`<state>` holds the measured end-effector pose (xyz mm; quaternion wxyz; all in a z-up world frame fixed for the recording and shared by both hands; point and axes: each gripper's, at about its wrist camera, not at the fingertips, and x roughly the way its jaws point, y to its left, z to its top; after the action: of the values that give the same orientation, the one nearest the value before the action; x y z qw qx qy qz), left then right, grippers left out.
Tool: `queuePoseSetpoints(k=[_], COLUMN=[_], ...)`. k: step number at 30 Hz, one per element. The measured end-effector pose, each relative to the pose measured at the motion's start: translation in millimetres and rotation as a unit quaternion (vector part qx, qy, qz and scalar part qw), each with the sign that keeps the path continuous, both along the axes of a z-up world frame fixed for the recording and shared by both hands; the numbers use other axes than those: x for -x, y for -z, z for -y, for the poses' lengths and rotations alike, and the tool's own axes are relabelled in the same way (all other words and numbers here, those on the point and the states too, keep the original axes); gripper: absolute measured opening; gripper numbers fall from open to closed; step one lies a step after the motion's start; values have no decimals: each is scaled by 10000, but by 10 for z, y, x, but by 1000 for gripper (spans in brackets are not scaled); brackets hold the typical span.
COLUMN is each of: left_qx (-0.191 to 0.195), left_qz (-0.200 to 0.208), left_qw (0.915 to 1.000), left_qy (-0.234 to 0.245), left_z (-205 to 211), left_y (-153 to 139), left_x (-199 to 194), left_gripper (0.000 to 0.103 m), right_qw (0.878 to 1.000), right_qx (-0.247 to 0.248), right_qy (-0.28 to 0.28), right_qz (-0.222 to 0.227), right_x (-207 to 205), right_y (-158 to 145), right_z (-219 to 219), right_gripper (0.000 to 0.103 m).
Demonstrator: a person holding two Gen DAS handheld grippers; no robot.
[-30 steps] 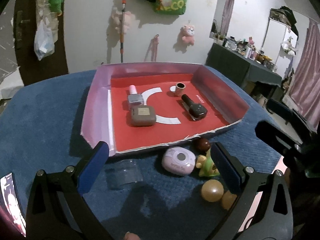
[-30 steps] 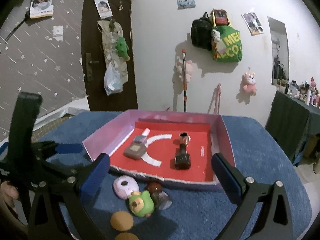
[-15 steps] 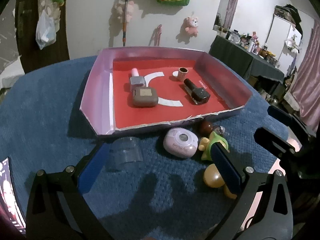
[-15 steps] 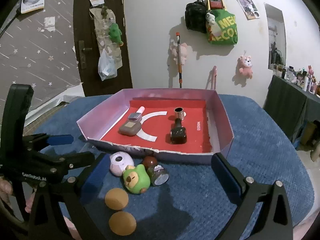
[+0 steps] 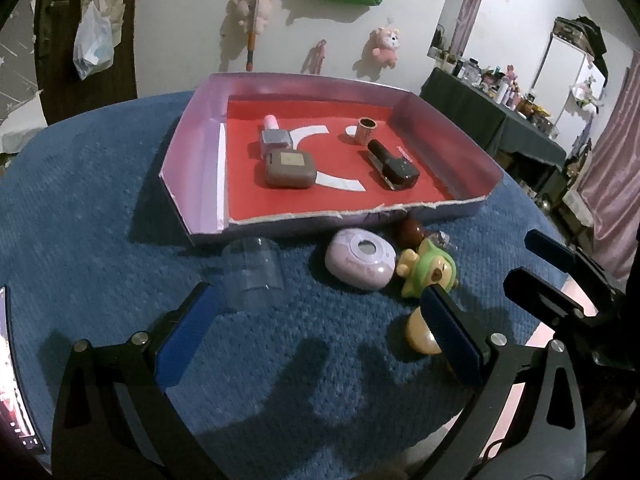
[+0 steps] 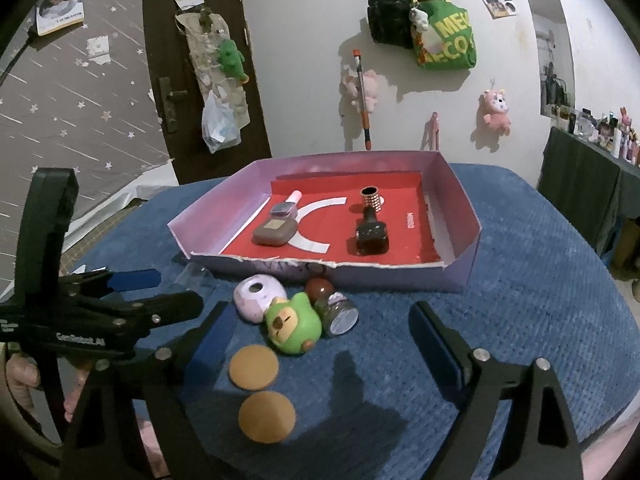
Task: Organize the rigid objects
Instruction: 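Move the left gripper toward the tan round puff while the right approaches the glass jar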
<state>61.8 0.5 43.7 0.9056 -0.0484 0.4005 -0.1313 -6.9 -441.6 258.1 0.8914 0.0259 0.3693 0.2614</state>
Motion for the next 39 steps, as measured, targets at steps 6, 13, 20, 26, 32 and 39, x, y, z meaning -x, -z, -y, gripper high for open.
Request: queuePoseSetpoints(k=[6, 13, 20, 26, 32, 39], left_qx=[-14, -32, 21, 9, 13, -79], left_qz=[-45, -79, -127, -220, -382, -359], left_qw=[10000, 9997, 9995, 9991, 9981, 9977], left_qy=[49, 226, 294, 375, 479, 570], left_z=[34, 131, 213, 317, 428, 549], left_y=[60, 132, 168, 225, 323, 340], left_x=[58, 177, 237, 222, 150, 63], left_gripper=[102, 99, 99, 99, 99, 99], right_qw=[9999, 9993, 9996, 9993, 9983, 9980], right_qx=[-25, 59, 211, 155, 130, 23], right_qy=[-140, -300, -135, 231, 177, 185], right_qz=[-39, -213, -161, -266, -534, -599], right_x=[155, 344, 357, -15, -239, -218], right_y=[70, 252, 288, 273, 368, 395], right_z=[-25, -49, 24, 180, 189, 306], right_gripper=[89, 89, 89, 89, 88, 88])
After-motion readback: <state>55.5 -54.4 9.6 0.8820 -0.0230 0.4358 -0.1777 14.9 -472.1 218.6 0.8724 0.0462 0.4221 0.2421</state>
